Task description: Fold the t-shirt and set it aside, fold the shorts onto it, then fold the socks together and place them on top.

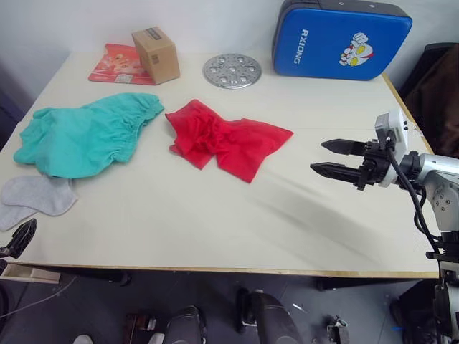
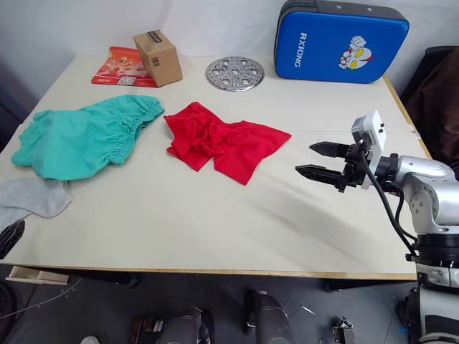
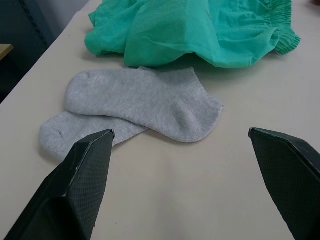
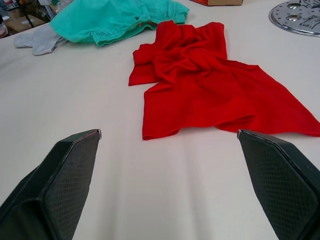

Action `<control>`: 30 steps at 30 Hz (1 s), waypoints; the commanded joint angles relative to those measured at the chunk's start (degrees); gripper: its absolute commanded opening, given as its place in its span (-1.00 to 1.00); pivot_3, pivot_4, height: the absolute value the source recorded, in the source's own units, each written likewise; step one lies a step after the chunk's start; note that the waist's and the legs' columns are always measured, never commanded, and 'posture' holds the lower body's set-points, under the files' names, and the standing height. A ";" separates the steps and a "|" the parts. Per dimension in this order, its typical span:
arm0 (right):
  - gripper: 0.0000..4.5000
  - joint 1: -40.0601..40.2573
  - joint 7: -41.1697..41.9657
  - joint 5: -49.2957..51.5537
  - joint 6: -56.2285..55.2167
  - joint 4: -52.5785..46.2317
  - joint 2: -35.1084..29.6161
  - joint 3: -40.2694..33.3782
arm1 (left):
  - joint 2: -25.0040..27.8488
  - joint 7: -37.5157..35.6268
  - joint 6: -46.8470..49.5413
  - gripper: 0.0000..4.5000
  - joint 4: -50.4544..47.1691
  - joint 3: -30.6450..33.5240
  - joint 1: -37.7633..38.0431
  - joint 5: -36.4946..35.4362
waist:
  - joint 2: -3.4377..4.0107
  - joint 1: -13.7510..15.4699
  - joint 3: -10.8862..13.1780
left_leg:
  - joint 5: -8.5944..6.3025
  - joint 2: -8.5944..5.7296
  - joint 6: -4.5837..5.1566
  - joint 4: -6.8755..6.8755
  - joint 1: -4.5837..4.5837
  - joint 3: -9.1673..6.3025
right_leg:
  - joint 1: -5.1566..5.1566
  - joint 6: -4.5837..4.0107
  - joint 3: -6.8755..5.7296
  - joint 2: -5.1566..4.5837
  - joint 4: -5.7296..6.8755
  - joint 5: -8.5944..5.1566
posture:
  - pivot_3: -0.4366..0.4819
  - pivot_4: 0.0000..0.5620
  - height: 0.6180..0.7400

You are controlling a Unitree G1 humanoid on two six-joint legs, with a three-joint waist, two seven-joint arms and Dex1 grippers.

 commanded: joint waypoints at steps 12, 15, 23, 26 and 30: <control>0.98 0.40 -0.37 0.13 -0.61 -2.62 0.35 -0.53 | 0.05 1.82 -1.49 1.00 -1.38 0.97 1.13 0.11 | 0.03 0.08 0.02 | -0.01 0.00 0.00 0.01 0.01 0.02 | 0.00 -0.02 0.00 0.00 0.01 0.01 | -0.05 -0.47 1.00; 0.98 0.34 -1.07 -0.36 -1.01 -3.04 0.44 -0.65 | 0.27 1.80 -1.56 1.00 -1.66 -0.21 1.01 0.65 | 0.03 0.10 0.02 | -0.01 0.00 0.00 0.03 0.01 0.02 | 0.00 -0.02 -0.01 0.00 0.01 0.01 | -0.05 -0.47 1.00; 0.98 1.62 -4.30 -1.37 -1.55 -5.63 0.84 -1.03 | 1.79 0.93 -1.68 1.00 -1.04 -2.22 -0.06 1.34 | 0.03 0.11 0.02 | 0.04 0.01 -0.07 0.02 0.01 0.02 | 0.00 -0.03 -0.01 0.00 0.02 0.01 | -0.05 -0.47 1.00; 0.98 1.98 -5.09 -1.68 -1.29 -7.80 0.59 -0.40 | 3.27 -0.71 -0.67 1.00 -1.91 -4.60 -1.02 0.81 | 0.03 0.11 0.02 | 0.04 0.00 -0.07 0.04 0.01 0.03 | 0.00 -0.03 -0.01 0.00 0.03 0.02 | -0.05 -0.47 1.00; 0.98 1.97 -7.14 -0.53 2.10 -13.30 1.43 1.41 | 7.05 -5.85 1.76 1.00 -5.87 -11.88 -3.79 -1.13 | 0.04 0.13 0.02 | 0.04 0.00 -0.07 0.08 0.01 0.02 | 0.01 -0.04 -0.01 0.00 0.08 0.02 | -0.05 -0.47 1.00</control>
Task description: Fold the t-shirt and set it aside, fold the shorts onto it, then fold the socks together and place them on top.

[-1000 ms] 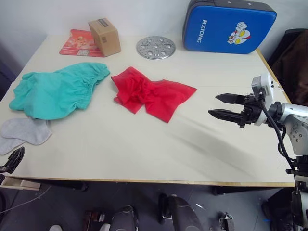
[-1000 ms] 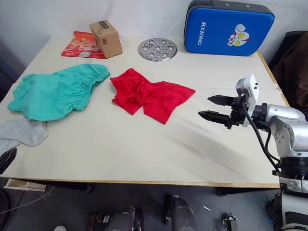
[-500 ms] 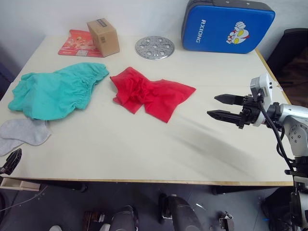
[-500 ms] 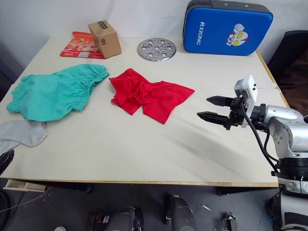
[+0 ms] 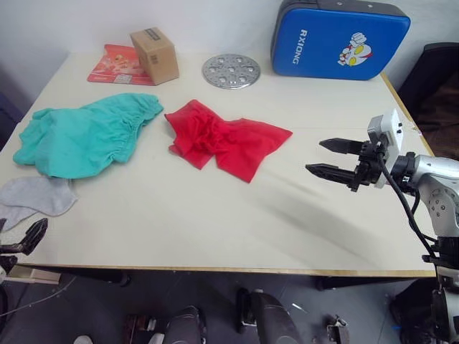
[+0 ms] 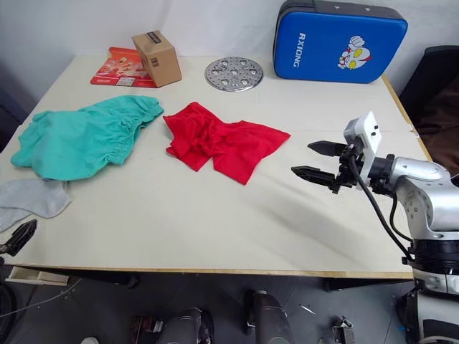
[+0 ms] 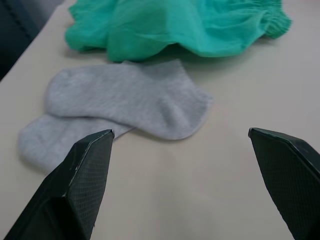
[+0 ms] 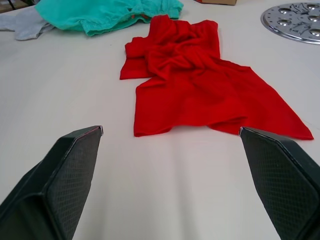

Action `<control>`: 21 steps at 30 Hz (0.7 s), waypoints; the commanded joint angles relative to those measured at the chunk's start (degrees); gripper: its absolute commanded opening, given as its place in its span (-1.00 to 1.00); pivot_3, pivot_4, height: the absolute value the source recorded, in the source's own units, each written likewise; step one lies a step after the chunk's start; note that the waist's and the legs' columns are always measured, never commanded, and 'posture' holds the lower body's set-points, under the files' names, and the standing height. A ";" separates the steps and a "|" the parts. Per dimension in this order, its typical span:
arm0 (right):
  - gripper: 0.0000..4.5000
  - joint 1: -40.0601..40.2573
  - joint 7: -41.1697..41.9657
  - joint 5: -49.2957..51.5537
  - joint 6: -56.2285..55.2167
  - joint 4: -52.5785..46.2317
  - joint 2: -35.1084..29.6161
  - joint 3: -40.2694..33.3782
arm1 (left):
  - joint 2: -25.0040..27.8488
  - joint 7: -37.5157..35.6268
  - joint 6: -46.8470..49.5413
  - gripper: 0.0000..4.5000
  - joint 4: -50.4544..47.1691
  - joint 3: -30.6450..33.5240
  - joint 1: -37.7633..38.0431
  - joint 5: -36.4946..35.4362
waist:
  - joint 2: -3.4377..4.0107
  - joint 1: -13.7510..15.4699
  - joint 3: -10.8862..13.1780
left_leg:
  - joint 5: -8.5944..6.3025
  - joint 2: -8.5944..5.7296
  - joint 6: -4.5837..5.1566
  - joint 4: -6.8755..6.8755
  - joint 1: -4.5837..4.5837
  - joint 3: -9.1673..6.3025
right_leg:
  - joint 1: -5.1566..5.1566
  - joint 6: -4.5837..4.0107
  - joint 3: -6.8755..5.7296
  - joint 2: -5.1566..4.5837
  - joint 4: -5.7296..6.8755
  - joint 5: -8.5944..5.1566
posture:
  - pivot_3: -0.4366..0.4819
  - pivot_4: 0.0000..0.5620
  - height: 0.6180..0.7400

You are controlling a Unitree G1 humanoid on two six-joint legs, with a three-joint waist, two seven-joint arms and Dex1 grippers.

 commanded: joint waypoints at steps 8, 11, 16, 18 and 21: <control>0.98 -0.92 -10.65 -3.41 4.35 -12.20 7.52 9.89 | 9.48 -13.92 1.47 1.00 -2.00 -27.89 -20.81 0.93 | 0.05 -0.12 0.02 | 0.16 -0.04 -0.25 -0.01 0.04 0.05 | -0.01 0.00 0.06 -0.02 0.17 0.00 | -0.05 -0.47 1.00; 0.98 -2.27 -13.76 -6.84 4.25 -11.16 10.89 14.53 | 7.65 -17.75 -1.31 1.00 6.52 -40.04 -34.21 6.56 | 0.03 0.02 0.01 | 0.22 -0.05 -0.29 0.08 0.05 0.07 | -0.02 -0.01 0.04 -0.02 0.28 0.01 | -0.05 -0.47 1.00; 0.98 -5.66 -17.88 -13.40 2.63 -4.61 15.69 19.52 | 2.04 -21.59 -7.64 1.00 27.02 -51.99 -52.24 16.29 | 0.02 -0.25 0.01 | 0.28 -0.07 -0.28 0.25 0.01 0.20 | -0.09 -0.03 0.09 -0.02 0.53 0.02 | -0.05 -0.47 1.00; 0.98 -6.99 -18.90 -15.22 1.54 -1.63 17.89 20.78 | -0.96 -22.43 -10.97 1.00 36.04 -53.99 -57.64 18.94 | 0.03 -0.31 0.01 | 0.32 -0.01 -0.30 0.42 -0.01 0.28 | -0.14 -0.05 0.10 0.01 0.63 0.00 | -0.05 -0.47 1.00; 0.98 -8.23 -19.51 -17.80 -0.31 1.57 20.31 22.25 | -4.41 -23.64 -16.47 1.00 47.37 -55.66 -63.51 22.28 | 0.03 -0.31 0.01 | 0.32 0.05 -0.31 0.62 -0.08 0.30 | -0.18 -0.08 0.08 0.07 0.73 -0.01 | -0.05 -0.47 1.00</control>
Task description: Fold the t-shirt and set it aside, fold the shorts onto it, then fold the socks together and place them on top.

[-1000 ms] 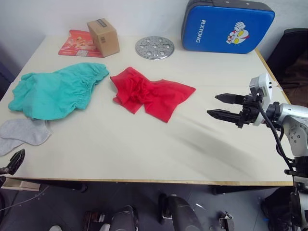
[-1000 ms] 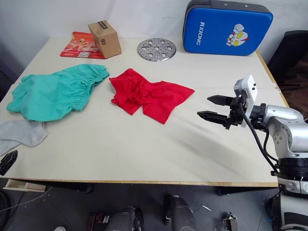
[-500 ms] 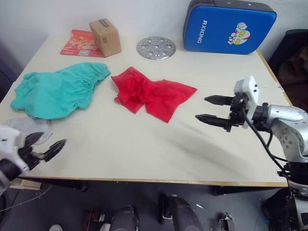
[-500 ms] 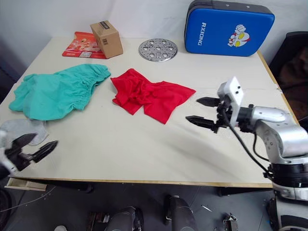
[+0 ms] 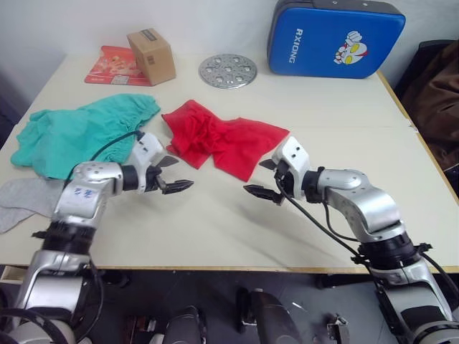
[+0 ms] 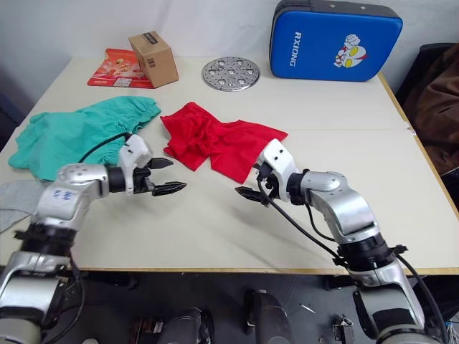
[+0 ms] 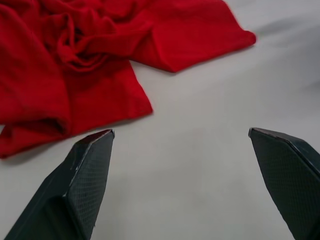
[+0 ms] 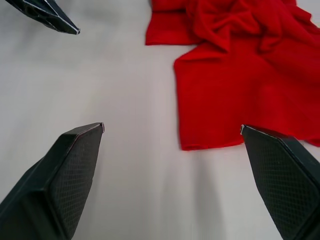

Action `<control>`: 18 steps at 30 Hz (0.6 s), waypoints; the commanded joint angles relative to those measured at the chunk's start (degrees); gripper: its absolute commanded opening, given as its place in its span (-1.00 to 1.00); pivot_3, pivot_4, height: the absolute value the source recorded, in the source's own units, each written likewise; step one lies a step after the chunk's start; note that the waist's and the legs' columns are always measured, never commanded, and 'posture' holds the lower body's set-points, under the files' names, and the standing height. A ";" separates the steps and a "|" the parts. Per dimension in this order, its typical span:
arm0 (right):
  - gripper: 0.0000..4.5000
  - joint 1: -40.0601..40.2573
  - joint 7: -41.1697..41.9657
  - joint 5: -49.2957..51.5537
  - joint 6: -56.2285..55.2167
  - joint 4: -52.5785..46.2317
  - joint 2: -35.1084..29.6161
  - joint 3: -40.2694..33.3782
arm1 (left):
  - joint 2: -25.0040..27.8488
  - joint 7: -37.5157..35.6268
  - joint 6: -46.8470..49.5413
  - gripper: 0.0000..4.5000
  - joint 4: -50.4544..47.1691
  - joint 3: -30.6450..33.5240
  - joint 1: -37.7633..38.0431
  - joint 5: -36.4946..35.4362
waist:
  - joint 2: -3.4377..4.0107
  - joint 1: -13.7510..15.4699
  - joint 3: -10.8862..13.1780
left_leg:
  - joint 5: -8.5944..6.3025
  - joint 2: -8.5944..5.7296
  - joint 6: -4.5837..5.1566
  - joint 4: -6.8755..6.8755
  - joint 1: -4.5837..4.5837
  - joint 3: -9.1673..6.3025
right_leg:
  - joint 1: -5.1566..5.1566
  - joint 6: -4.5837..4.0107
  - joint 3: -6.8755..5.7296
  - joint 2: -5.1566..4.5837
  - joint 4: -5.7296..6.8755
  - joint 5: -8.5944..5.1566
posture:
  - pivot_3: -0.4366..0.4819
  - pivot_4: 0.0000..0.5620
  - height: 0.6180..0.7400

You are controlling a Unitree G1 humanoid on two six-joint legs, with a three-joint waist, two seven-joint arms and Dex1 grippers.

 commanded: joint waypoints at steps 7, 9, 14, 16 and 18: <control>0.98 -4.14 -1.31 -5.52 -5.05 8.10 5.48 2.03 | -5.70 0.08 -14.12 1.00 25.10 -0.97 -12.91 8.51 | 0.00 0.16 0.00 | -0.01 0.00 0.02 0.27 -0.13 -0.02 | -0.04 0.00 -0.01 -0.04 0.14 0.00 | -0.05 -0.47 1.00; 0.98 -4.63 -1.15 -7.13 -6.32 11.27 5.97 2.62 | -6.61 0.59 -16.05 1.00 28.69 -0.96 -14.78 9.86 | 0.00 0.19 0.00 | -0.01 -0.01 0.03 0.28 -0.13 -0.04 | -0.04 0.00 -0.02 -0.06 0.16 0.00 | -0.05 -0.47 1.00; 0.98 -6.05 -1.77 -9.79 -8.59 18.50 7.10 2.34 | -8.74 2.46 -19.14 1.00 35.35 -0.43 -17.61 12.09 | 0.00 0.06 0.00 | -0.02 -0.01 0.03 0.27 -0.13 -0.04 | -0.04 0.00 -0.04 -0.07 0.17 0.00 | -0.05 -0.47 1.00; 0.82 -6.44 -1.85 -10.78 -8.98 20.81 7.38 2.42 | -9.20 3.09 -19.64 0.83 37.10 -0.25 -18.08 12.76 | 0.00 0.03 0.00 | -0.02 -0.01 0.03 0.30 -0.09 -0.01 | -0.04 0.00 -0.01 -0.07 0.24 0.00 | -0.05 -0.47 1.00; 0.58 -6.67 -1.95 -11.91 -9.66 22.58 7.46 2.78 | -9.51 3.43 -19.98 0.59 38.37 -0.10 -18.36 13.29 | -0.01 0.03 -0.01 | -0.01 -0.02 0.03 0.38 -0.04 -0.01 | -0.02 0.00 -0.01 -0.11 0.38 0.00 | -0.05 -0.47 1.00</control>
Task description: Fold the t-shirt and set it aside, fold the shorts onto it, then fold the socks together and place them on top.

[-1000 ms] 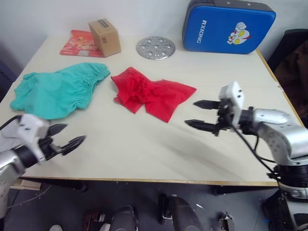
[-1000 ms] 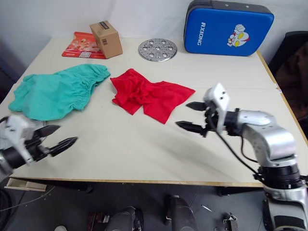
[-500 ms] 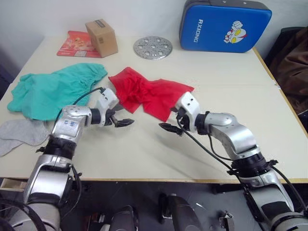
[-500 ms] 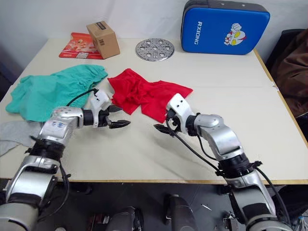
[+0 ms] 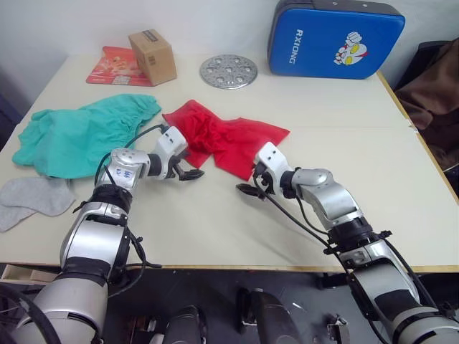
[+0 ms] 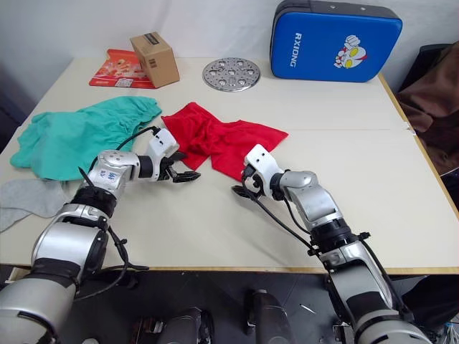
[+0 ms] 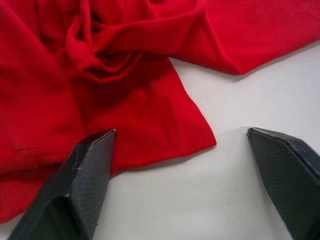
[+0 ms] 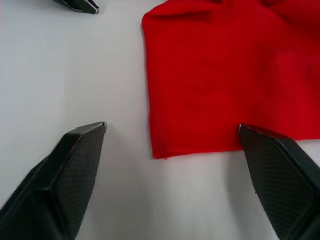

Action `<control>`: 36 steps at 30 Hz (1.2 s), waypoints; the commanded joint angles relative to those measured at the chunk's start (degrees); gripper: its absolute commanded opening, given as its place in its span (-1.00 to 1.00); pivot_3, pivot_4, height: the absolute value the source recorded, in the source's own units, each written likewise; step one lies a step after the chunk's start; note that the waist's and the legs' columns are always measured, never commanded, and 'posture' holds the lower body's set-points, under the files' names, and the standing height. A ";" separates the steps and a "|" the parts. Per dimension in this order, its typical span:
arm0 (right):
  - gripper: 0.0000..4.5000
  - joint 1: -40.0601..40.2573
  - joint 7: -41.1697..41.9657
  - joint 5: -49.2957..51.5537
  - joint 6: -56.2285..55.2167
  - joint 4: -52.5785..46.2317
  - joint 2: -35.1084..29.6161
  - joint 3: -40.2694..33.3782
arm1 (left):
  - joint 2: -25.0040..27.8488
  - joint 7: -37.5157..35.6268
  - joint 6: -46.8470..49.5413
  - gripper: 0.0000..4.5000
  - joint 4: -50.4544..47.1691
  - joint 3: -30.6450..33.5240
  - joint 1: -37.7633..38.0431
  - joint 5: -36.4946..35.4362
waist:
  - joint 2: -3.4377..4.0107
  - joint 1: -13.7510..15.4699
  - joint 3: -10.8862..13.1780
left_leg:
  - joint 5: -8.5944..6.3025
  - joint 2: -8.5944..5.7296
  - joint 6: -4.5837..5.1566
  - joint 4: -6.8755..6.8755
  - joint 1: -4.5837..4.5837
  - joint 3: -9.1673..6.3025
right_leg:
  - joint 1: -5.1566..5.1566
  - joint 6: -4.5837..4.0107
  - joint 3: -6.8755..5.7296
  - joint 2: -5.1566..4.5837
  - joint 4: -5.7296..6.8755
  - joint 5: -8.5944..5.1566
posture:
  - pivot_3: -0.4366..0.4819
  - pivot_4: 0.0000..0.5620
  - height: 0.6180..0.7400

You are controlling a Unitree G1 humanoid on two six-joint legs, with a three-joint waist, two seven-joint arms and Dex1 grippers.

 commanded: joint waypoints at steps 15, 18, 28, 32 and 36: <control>-1.00 0.86 0.12 -4.06 -1.82 2.24 -1.06 -0.92 | -0.39 0.37 -0.69 -0.99 3.68 2.49 -0.57 2.64 | -0.02 0.05 -0.02 | 0.02 -0.04 -0.02 0.01 0.20 0.03 | 0.11 0.00 0.05 -0.07 0.15 0.00 | -0.05 -0.47 1.00; -1.00 2.12 1.53 -3.15 -1.10 -1.32 -3.01 -2.04 | 0.33 -1.82 -0.69 -0.99 2.45 3.00 0.14 2.00 | -0.02 0.05 -0.02 | 0.02 -0.04 -0.02 0.00 0.19 0.03 | 0.11 0.00 0.05 -0.07 0.15 0.00 | -0.05 -0.47 1.00; -1.00 16.86 15.60 8.04 7.19 -30.82 -19.17 -8.16 | 15.97 -28.90 13.16 -0.99 -34.86 5.42 20.72 -8.90 | 0.04 -0.78 0.02 | -0.04 0.10 -0.12 -0.09 0.06 0.03 | -0.02 -0.06 0.03 0.10 0.13 -0.05 | -0.05 -0.47 1.00; -1.00 28.95 22.39 13.34 6.97 -40.63 -29.10 -14.40 | 25.54 -33.33 20.20 -0.99 -50.51 8.56 33.78 -13.39 | 0.04 -0.47 0.03 | -0.10 0.11 -0.23 -0.15 0.26 -0.07 | 0.08 -0.13 0.05 0.12 0.13 -0.26 | -0.05 -0.47 1.00; -1.00 39.56 26.62 16.79 5.59 -44.14 -35.43 -21.37 | 32.14 -35.39 24.08 -0.99 -59.54 11.85 44.90 -16.74 | 0.04 0.21 0.03 | -0.21 0.04 -0.09 -0.18 0.35 -0.13 | 0.20 -0.05 0.11 0.09 0.04 -0.30 | -0.05 -0.47 1.00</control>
